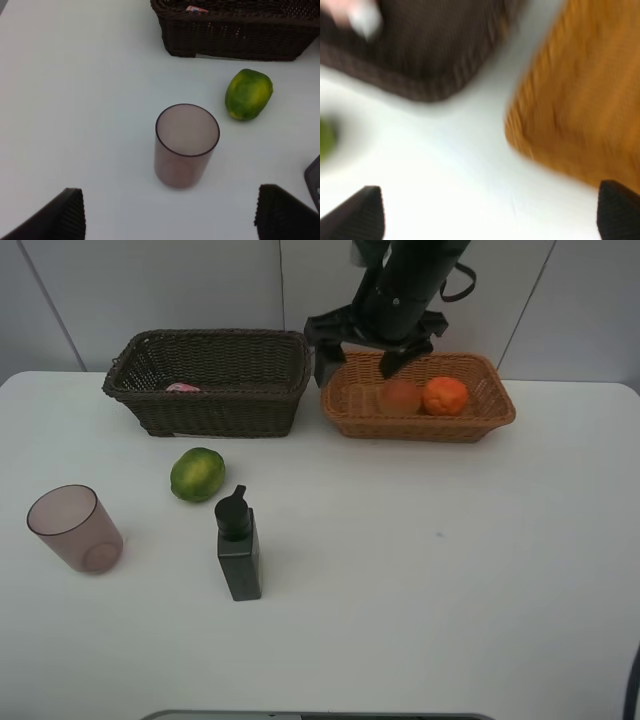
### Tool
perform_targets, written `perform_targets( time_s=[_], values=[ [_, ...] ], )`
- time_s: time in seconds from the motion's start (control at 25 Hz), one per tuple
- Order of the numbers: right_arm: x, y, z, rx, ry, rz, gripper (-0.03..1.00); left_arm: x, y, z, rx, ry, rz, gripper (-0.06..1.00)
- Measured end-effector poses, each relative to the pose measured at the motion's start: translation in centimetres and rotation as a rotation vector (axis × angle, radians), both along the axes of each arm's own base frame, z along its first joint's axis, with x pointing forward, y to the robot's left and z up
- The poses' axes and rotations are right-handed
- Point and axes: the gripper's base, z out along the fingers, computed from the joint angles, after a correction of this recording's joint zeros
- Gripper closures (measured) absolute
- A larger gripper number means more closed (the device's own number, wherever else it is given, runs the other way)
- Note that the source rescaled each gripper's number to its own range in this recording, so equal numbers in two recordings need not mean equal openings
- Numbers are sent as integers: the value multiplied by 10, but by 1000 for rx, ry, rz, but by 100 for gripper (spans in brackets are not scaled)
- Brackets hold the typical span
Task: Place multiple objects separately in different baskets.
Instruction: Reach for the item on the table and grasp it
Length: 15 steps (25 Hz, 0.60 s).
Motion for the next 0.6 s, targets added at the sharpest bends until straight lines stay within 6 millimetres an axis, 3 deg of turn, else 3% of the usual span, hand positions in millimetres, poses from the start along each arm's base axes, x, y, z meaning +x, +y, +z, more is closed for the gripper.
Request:
perform_targets(
  time_s=[0.16,0.36,0.48,0.6],
  values=[
    [-26,-57,4,1,106,-92,12,0,0,0,0,0,0,12],
    [-67,-134,22,-2,97,-256,12,0,0,0,0,0,0,12],
    [-98,-169,40,9,38,-342,12,0,0,0,0,0,0,12],
    [-136,-186,61,19,-55,-381,12,0,0,0,0,0,0,12]
  ],
)
